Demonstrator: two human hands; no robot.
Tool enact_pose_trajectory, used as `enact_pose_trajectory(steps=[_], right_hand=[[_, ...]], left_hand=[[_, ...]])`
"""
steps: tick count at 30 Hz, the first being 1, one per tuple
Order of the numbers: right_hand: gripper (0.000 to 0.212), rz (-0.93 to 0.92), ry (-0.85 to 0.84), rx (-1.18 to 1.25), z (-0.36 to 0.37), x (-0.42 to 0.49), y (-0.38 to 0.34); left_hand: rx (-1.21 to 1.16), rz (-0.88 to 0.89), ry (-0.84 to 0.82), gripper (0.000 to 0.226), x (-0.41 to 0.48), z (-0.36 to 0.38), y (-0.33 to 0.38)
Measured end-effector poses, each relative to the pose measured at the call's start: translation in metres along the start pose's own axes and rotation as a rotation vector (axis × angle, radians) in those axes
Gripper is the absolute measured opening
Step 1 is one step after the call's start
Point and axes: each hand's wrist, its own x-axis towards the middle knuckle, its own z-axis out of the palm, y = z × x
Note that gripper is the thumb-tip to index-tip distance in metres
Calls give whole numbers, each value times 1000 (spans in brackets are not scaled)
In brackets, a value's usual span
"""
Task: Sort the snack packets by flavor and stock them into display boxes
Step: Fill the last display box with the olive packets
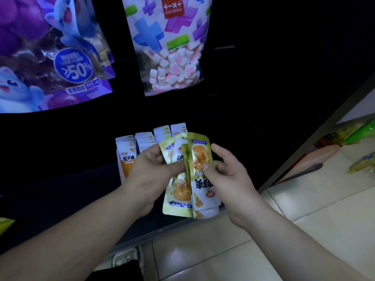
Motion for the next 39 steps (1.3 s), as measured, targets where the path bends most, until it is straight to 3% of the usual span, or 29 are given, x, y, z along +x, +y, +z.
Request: enact_pose_trajectory(steps=[4,9,16,23,28,32,36,39], right_hand=[[33,87,27,188,-1,4,-2],[31,90,115,213,-10,10,-2],[32,69,152,249,-15,12,-3],[34,44,180,238,-19,14,-8],[42,-101,119,37,-20,12,-16],[42,-155,42,-50,-19,9,-17],[49,-149,-28,-133,-21,9,-15],[56,-126,-68,-167,-20,9,-10]], left_hand=[[-150,-91,-36,24,-1,1,1],[-78,-153,-227,29,-2,0,1],[24,17,-85,40,-2,-4,4],[95,6,-70,20,-1,-8,6],[198,-124,-217,30,-1,-17,13],[229,-139,-501,79,-7,-27,21],[328,-54,-286,91,-4,-35,23],[437,1,-288,91,-1,-41,20]])
